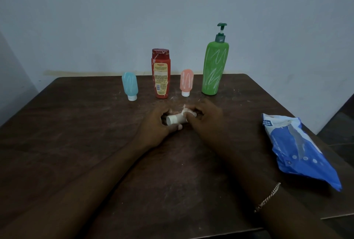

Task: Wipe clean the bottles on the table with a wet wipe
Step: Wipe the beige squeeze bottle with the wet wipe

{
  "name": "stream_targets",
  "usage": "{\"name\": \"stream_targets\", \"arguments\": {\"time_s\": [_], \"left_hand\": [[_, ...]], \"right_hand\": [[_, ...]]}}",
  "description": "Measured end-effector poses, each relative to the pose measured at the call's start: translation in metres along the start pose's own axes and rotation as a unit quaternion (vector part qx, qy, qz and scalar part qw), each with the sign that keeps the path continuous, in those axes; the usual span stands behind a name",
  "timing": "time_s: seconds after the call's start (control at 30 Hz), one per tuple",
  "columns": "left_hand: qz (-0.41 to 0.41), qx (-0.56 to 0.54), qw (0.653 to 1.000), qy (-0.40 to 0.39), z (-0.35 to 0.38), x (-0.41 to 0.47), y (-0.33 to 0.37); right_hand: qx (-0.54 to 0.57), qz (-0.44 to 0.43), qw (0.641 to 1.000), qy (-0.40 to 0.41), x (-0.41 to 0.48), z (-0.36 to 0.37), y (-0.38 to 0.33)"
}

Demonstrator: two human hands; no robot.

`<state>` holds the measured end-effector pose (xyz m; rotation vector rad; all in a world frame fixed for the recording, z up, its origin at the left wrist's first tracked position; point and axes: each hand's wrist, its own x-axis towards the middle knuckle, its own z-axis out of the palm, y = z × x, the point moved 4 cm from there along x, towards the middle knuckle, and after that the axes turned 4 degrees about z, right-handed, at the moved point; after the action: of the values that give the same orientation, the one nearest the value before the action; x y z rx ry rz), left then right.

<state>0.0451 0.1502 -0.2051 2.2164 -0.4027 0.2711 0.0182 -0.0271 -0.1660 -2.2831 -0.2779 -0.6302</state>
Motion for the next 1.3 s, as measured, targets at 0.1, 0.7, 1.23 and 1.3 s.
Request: {"name": "stream_targets", "arguments": {"time_s": [0.1, 0.7, 1.23, 1.3], "left_hand": [[0.002, -0.005, 1.000, 0.003, 0.000, 0.000, 0.001], [0.003, -0.004, 1.000, -0.005, -0.004, -0.003, 0.007], [0.000, -0.017, 1.000, -0.001, -0.002, -0.003, 0.006], [0.003, -0.019, 1.000, 0.002, -0.001, -0.002, 0.004]], "right_hand": [[-0.010, -0.028, 0.999, -0.046, -0.005, 0.007, -0.007], [0.104, 0.143, 0.984, 0.009, 0.006, -0.004, 0.047], [0.027, 0.031, 0.997, -0.058, -0.003, 0.012, 0.000], [0.038, 0.022, 0.999, -0.016, -0.001, 0.009, 0.003]]}}
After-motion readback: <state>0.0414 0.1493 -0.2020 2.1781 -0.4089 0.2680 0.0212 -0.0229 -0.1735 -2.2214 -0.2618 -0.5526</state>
